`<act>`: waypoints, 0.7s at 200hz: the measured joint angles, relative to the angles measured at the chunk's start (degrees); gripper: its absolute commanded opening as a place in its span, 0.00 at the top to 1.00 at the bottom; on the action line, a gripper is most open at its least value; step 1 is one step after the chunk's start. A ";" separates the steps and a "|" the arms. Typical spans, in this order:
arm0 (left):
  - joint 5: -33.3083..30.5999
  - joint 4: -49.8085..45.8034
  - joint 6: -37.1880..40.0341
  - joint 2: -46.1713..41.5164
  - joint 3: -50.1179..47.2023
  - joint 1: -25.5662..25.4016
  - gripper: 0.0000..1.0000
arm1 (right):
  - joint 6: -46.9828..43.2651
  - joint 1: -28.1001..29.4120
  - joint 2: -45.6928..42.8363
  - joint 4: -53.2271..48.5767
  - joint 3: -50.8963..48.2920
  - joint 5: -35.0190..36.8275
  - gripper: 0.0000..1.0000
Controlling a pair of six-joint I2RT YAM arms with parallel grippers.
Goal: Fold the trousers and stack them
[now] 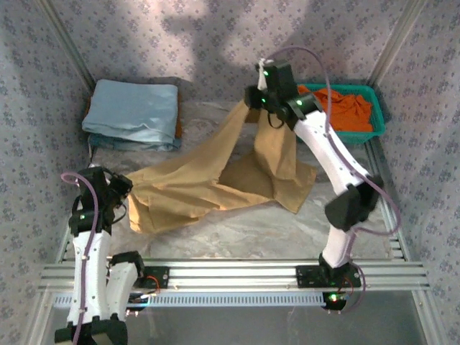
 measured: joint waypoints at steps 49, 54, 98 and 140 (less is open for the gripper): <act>-0.52 1.49 -1.29 3.28 -2.32 1.22 0.05 | -1.77 1.05 2.14 -5.44 -1.05 4.81 0.19; -0.55 1.55 -1.29 3.76 -2.32 1.36 0.01 | -1.66 1.05 -0.31 -4.74 -5.68 5.60 0.19; -0.63 -2.60 0.55 3.15 -0.70 1.44 0.00 | 2.43 1.99 -26.40 -1.97 -42.25 7.52 0.25; -0.17 -6.62 1.29 -0.48 -0.57 -8.17 0.07 | 7.67 3.63 -39.04 2.14 -67.32 4.72 0.22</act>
